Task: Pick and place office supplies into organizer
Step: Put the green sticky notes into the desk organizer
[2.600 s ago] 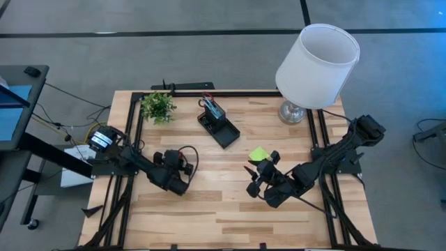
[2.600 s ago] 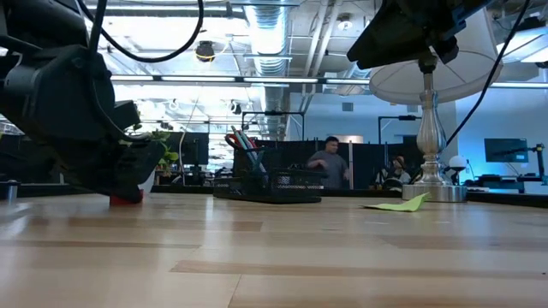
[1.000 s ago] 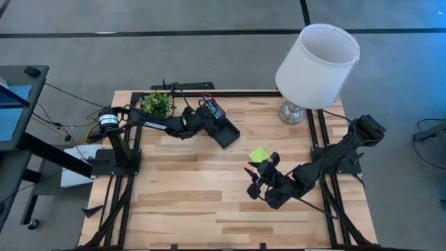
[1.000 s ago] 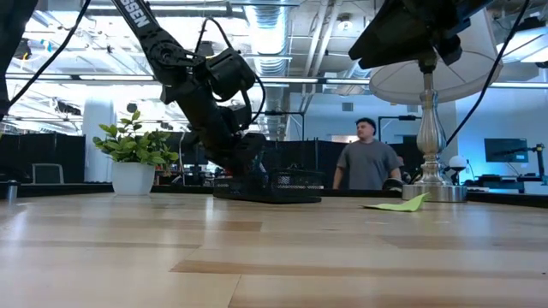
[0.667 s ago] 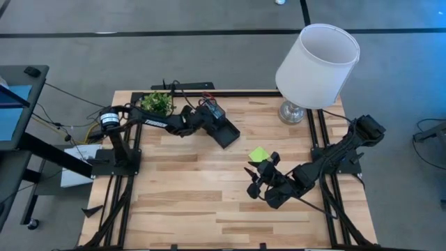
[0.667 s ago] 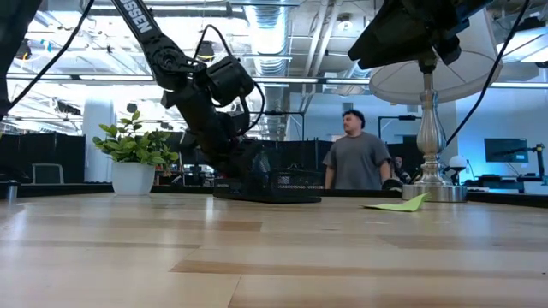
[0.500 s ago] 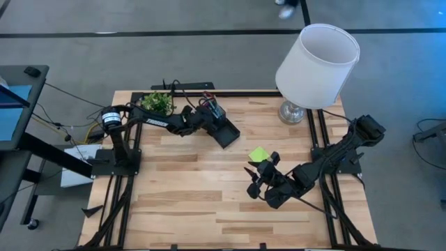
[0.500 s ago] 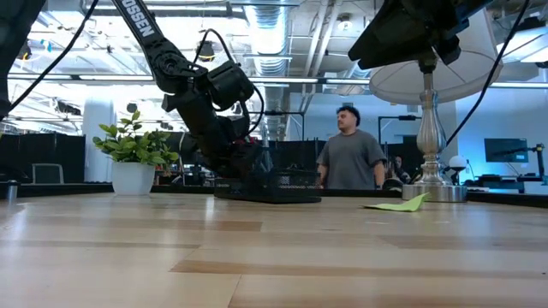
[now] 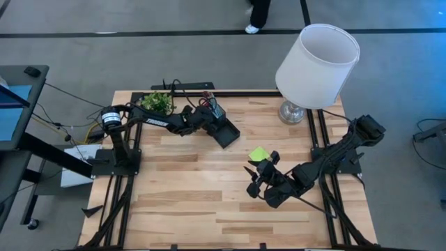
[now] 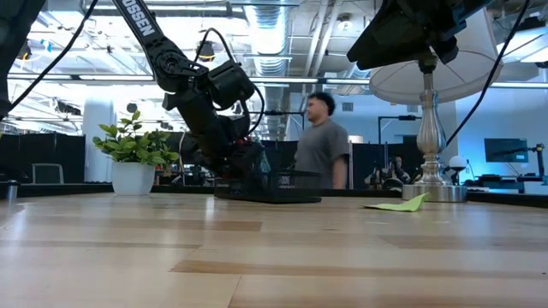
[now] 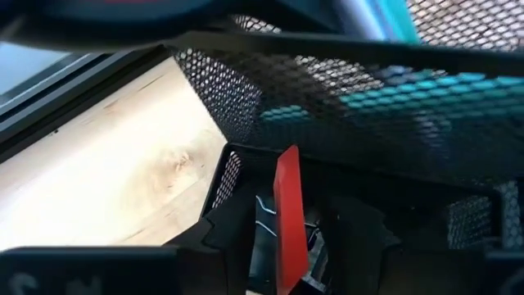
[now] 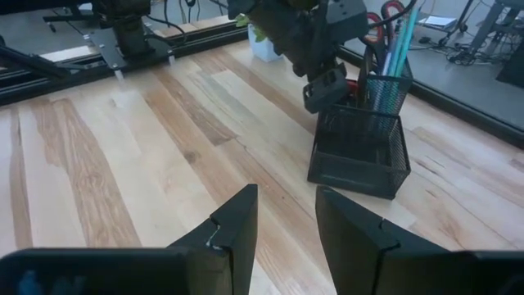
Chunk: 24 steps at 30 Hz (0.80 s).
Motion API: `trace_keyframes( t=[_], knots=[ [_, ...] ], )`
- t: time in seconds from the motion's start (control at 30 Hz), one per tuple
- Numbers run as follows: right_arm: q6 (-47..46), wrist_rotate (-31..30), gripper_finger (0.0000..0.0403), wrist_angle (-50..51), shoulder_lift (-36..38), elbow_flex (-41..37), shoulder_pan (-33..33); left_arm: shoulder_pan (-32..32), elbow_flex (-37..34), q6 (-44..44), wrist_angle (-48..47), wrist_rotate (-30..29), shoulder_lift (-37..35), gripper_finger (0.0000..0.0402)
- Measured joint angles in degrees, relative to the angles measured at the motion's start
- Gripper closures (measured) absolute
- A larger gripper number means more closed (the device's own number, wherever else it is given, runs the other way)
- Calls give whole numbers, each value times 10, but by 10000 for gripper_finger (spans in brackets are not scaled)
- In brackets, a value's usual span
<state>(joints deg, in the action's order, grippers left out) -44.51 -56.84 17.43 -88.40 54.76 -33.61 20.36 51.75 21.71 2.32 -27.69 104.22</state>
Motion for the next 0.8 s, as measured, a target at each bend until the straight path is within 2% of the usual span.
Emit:
trace_keyframes(
  t=[0.13, 0.33, 0.5, 0.8],
  knots=[
    [0, 0, 283, 0, 0, 0, 0, 0, 0, 0, -13, -2, 0, 299],
    [0, 0, 283, 0, 0, 0, 0, 0, 0, 0, -17, -10, 0, 384],
    [0, 0, 283, 0, 0, 0, 0, 0, 14, -10, -44, -11, 0, 381],
    [0, 0, 283, 0, 0, 0, 0, -2, 137, -30, -279, -11, 0, 388]
  ],
)
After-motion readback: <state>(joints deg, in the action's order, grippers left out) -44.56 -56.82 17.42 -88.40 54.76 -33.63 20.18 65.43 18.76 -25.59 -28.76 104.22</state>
